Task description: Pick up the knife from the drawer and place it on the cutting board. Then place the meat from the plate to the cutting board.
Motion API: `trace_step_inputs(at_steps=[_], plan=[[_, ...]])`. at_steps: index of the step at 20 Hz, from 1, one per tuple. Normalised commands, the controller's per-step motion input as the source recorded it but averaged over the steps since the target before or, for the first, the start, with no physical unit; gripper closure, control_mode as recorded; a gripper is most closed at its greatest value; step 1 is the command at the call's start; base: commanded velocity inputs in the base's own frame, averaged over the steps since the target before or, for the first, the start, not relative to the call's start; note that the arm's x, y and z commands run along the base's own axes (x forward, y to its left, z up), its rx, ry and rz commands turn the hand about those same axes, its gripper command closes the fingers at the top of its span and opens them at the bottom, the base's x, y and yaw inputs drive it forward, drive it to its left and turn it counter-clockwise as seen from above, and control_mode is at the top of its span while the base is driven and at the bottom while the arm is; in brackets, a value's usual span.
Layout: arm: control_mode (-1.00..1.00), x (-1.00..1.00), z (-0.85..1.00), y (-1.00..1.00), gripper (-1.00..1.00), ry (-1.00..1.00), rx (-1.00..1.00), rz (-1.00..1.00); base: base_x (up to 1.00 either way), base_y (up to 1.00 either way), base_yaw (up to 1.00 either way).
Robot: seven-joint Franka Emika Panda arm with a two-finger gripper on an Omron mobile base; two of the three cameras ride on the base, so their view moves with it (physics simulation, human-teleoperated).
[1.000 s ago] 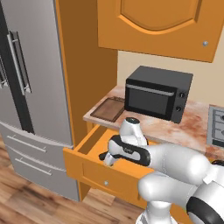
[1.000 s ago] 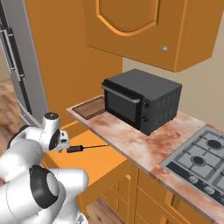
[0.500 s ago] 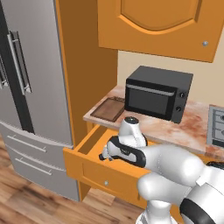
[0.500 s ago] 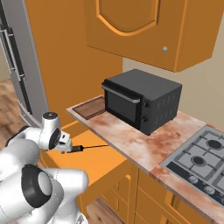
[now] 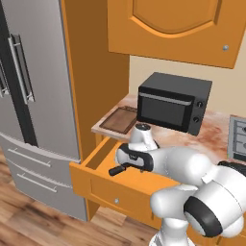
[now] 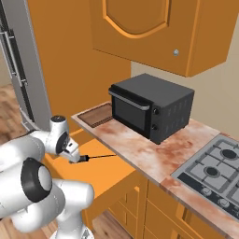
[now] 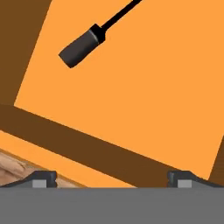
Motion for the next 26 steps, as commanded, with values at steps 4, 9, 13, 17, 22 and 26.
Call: trace_step_inputs(at_steps=[4, 9, 13, 17, 22, 26], plan=[[-1.0, 0.25, 0.0, -0.01, -1.0, 0.0, 0.0, -0.25, 0.0, 0.0, 0.0], [-1.0, 0.3, -0.03, 0.0, -1.0, -0.01, 0.0, -0.24, 0.0, 0.0, 0.0], [-1.0, 0.32, -0.1, 0.0, -1.0, 0.0, 0.0, -0.19, 0.0, 0.0, 0.0], [-1.0, 0.36, -0.14, 0.0, -1.0, 0.01, 0.0, -0.03, 0.0, 0.0, 0.0], [-1.0, 0.4, -0.28, 0.0, -1.0, 0.0, 0.0, 0.0, 0.0, 0.0, 0.0], [-1.0, 0.29, -0.36, 0.0, -1.0, 0.0, 0.0, 0.0, 0.0, 0.0, 0.0]])
